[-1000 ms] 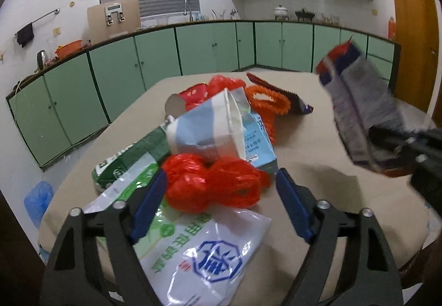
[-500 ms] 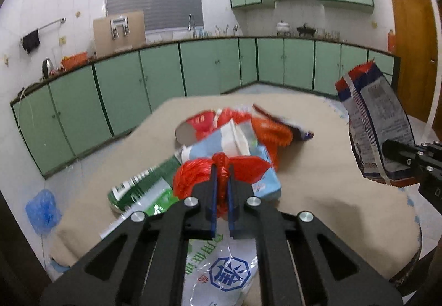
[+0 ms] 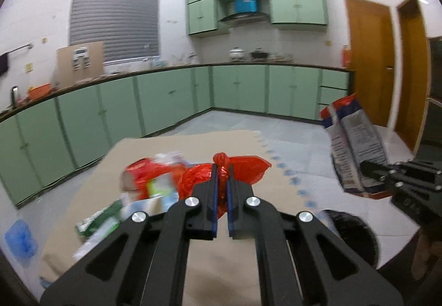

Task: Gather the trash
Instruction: 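Carry the blue wrapper to the black bin and open the right gripper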

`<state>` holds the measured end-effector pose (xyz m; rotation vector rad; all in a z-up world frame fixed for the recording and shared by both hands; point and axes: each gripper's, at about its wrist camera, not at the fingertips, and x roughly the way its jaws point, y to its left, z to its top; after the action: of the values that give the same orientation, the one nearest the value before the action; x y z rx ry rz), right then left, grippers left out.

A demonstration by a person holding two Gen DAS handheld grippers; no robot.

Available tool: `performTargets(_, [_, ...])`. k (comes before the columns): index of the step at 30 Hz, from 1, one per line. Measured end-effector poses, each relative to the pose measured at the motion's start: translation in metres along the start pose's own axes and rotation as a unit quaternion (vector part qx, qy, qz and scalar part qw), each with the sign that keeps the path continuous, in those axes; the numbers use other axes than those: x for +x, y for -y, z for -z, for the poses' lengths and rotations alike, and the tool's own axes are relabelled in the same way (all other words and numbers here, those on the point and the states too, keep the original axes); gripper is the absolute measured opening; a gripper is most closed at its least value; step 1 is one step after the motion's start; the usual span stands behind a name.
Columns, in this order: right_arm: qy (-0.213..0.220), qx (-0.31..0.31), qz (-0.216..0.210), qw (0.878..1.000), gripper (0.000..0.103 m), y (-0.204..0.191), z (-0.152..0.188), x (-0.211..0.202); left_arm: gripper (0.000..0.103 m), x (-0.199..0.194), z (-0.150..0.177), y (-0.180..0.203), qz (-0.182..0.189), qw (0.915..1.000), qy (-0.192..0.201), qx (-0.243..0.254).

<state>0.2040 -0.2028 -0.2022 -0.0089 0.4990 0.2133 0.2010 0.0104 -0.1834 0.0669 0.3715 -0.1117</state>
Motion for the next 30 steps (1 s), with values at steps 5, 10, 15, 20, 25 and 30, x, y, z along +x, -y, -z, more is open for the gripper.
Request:
performTargets(5, [-0.007,0.029,0.034,0.999,0.002,0.041,0.013,-0.015,0.003,0.007,-0.006,0.057,0.060,0.9980,0.003,0.020])
performTargets(10, [-0.021,0.061,0.068,0.996,0.002,0.080,0.029,-0.022,0.003,0.027,-0.004,0.112,0.118,0.9923,-0.008,0.036])
performTargets(15, [-0.051,0.090,0.103,0.989,0.002,0.119,0.053,-0.011,0.003,0.050,0.011,0.156,0.175,0.9828,-0.032,0.050])
performTargets(20, [-0.112,0.146,0.106,0.977,0.002,0.160,0.089,0.019,0.004,0.086,0.037,0.196,0.211,0.9724,-0.071,0.071])
performTargets(25, [-0.171,0.187,0.100,0.962,0.002,0.189,0.112,0.056,0.008,0.122,0.077,0.225,0.228,0.9622,-0.119,0.090])
performTargets(30, [-0.182,0.198,0.105,0.957,0.014,0.198,0.112,0.065,0.031,0.141,0.091,0.229,0.220,0.9622,-0.128,0.098])
